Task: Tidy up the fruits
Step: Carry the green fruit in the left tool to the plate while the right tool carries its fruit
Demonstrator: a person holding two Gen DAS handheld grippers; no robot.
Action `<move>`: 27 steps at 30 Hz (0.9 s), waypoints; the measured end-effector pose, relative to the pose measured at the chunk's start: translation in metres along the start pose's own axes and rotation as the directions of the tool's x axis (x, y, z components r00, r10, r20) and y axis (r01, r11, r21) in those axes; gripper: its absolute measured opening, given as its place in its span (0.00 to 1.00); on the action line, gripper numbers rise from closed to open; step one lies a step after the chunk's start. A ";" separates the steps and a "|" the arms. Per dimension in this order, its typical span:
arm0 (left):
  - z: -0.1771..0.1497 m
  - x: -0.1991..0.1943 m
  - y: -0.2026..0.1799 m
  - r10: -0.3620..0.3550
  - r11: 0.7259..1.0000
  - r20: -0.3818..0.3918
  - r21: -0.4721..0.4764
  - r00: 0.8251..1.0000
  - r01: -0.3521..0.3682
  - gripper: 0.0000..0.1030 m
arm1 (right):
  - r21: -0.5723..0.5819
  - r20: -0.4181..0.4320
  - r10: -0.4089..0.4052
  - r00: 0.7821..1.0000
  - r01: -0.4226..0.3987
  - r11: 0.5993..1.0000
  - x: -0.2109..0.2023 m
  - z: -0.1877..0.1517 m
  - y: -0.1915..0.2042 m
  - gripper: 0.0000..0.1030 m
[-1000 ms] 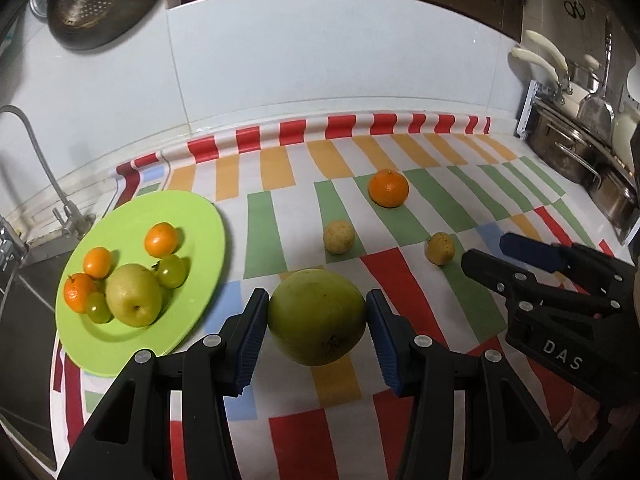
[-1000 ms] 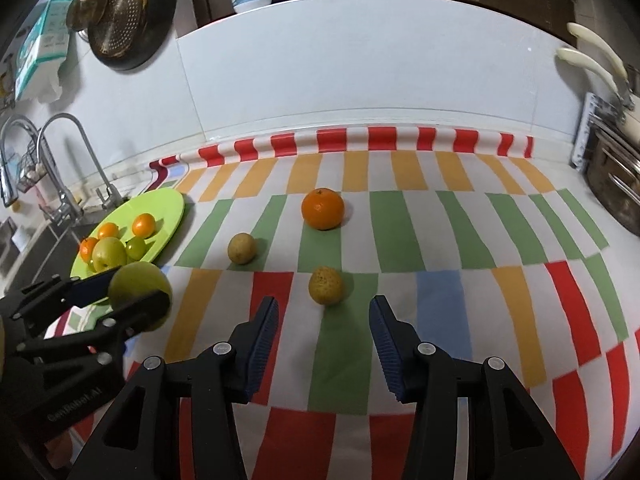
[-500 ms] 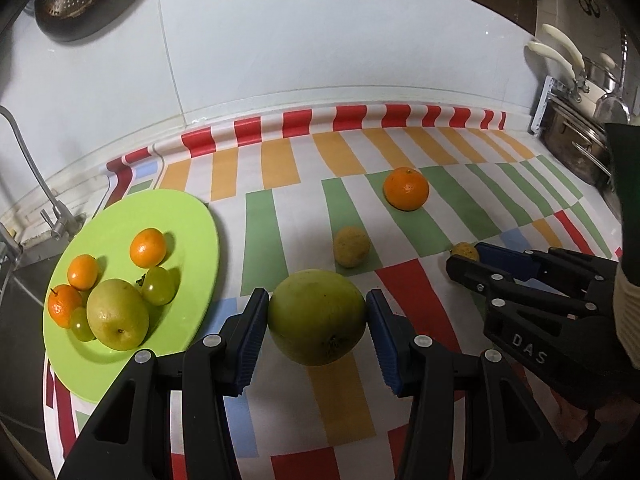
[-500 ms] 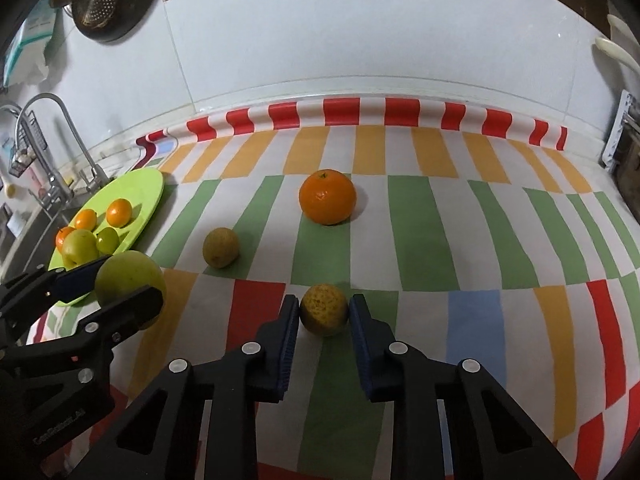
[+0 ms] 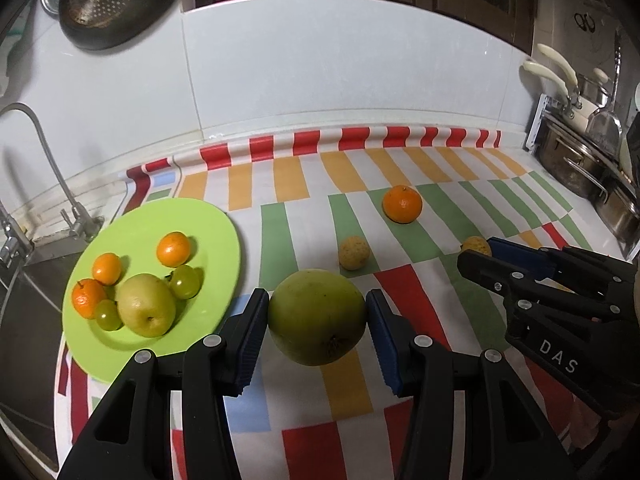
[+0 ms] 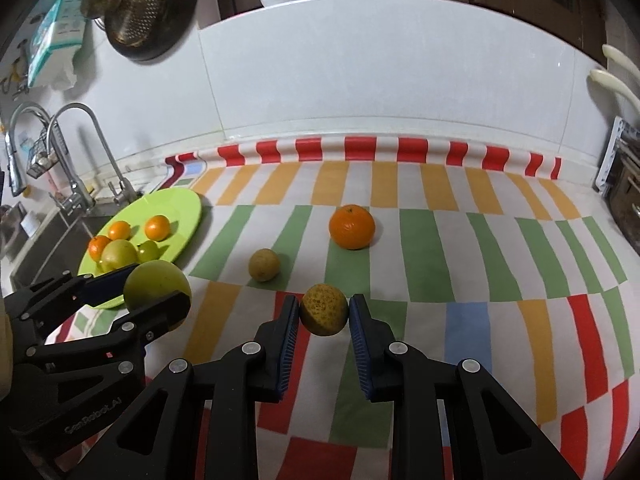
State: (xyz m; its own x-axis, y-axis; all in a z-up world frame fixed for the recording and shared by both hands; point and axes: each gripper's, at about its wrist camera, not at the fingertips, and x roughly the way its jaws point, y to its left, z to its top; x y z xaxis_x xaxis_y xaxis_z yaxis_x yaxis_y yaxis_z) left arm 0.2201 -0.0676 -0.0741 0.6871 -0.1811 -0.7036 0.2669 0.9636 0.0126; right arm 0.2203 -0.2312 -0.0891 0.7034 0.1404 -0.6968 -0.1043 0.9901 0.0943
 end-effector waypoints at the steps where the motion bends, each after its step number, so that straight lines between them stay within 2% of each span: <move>1: -0.001 -0.003 0.001 0.003 1.000 0.005 -0.001 1.000 -0.003 0.48 | -0.004 0.005 0.001 1.000 -0.001 1.000 -0.004 0.000 0.002 0.26; 15: -0.011 -0.043 0.012 0.024 1.000 0.066 -0.020 0.998 -0.023 0.48 | -0.040 0.062 0.003 0.998 0.000 0.999 -0.044 -0.006 0.022 0.26; 27: -0.012 -0.075 0.036 0.050 0.998 0.132 -0.044 0.990 -0.045 0.48 | -0.060 0.118 0.028 0.993 -0.021 0.998 -0.062 0.000 0.050 0.26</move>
State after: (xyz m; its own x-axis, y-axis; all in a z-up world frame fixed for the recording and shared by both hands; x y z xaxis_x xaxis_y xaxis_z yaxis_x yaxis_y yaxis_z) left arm 0.1698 -0.0169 -0.0297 0.7827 -0.1570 -0.6023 0.2061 0.9784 0.0128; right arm 0.1712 -0.1906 -0.0410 0.7783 0.1677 -0.6050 -0.1609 0.9848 0.0659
